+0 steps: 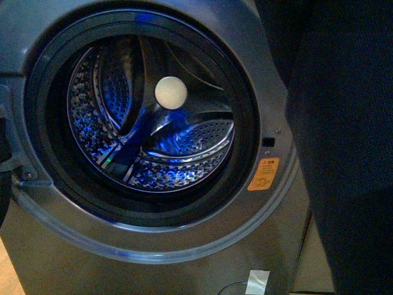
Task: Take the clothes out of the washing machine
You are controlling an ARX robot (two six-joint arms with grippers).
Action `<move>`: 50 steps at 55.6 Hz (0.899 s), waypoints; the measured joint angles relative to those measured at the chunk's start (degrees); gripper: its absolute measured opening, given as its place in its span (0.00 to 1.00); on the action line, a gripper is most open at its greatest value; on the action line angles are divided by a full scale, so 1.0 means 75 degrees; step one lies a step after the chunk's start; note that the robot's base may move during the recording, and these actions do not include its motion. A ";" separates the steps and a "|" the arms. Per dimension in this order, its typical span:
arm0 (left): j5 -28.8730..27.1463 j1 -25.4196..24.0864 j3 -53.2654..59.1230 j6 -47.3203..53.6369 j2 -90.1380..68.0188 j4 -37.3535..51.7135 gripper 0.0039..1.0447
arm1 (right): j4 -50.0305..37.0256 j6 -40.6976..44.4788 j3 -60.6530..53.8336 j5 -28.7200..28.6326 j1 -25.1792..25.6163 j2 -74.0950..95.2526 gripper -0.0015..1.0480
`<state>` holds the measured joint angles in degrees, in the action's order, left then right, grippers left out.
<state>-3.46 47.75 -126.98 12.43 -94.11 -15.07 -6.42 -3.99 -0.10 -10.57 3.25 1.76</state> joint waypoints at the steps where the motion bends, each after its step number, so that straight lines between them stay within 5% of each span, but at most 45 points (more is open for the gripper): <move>1: 0.0003 0.0000 0.0000 0.0000 0.0000 0.0000 0.06 | -0.0236 -0.0128 -0.0006 -0.0294 0.0114 0.0055 0.93; 8: 0.0006 0.0000 0.0000 0.0000 -0.0003 0.0000 0.06 | -0.2203 -0.1585 0.0044 -0.2946 0.1105 0.0562 0.93; 20: 0.0003 0.0000 0.0000 0.0000 -0.0003 0.0000 0.06 | -0.3509 -0.3005 0.0571 -0.4537 0.1617 0.1754 0.93; 33: 0.0003 0.0000 0.0000 0.0000 -0.0003 0.0000 0.06 | -0.4855 -0.3010 0.2442 -0.3783 0.1128 0.3958 0.93; 43: 0.0000 0.0000 0.0000 0.0000 -0.0003 0.0000 0.06 | -0.4913 -0.0160 0.3654 -0.2055 -0.0192 0.4715 0.93; 50: 0.0000 0.0000 0.0000 0.0000 -0.0003 0.0000 0.06 | -0.5359 0.1271 0.4159 -0.2084 -0.0198 0.5534 0.93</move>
<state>-3.46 47.75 -126.98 12.43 -94.13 -15.07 -46.61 5.54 31.09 -26.20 1.76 43.27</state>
